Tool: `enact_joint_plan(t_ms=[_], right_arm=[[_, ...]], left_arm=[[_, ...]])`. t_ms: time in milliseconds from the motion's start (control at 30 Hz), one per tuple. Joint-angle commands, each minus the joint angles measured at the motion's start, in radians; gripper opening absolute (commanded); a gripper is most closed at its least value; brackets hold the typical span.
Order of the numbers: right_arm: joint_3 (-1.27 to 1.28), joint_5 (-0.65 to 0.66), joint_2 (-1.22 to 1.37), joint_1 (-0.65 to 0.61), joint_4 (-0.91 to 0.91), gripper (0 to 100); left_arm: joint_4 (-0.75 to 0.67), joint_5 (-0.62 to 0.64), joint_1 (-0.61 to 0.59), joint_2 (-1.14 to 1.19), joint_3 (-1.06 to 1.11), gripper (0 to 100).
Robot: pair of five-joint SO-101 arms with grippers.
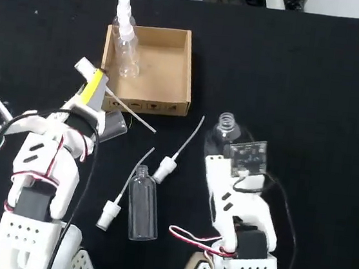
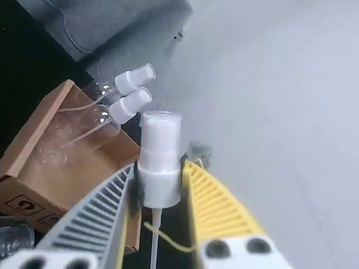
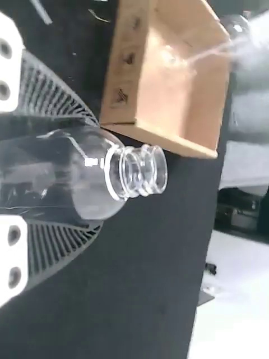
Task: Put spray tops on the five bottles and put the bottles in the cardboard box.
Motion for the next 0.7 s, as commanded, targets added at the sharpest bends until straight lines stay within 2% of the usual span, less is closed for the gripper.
enact_joint_plan(t_ms=[0, 267, 533, 667], right_arm=[[-0.004, 0.064, -0.101, -0.060, -0.014, 8.5], [0.001, 0.152, -0.101, -0.092, -0.014, 8.5], [0.001, 0.235, -0.101, -0.201, 0.035, 8.7], [0.001, 0.239, -0.102, -0.212, 0.048, 8.7]], left_arm=[[-0.026, 0.011, 0.007, -0.057, -0.004, 3], [-0.052, 0.009, 0.101, -0.089, 0.028, 3], [-0.347, 0.009, 0.111, -0.092, 0.182, 3], [-0.370, 0.009, 0.113, -0.092, 0.191, 3]])
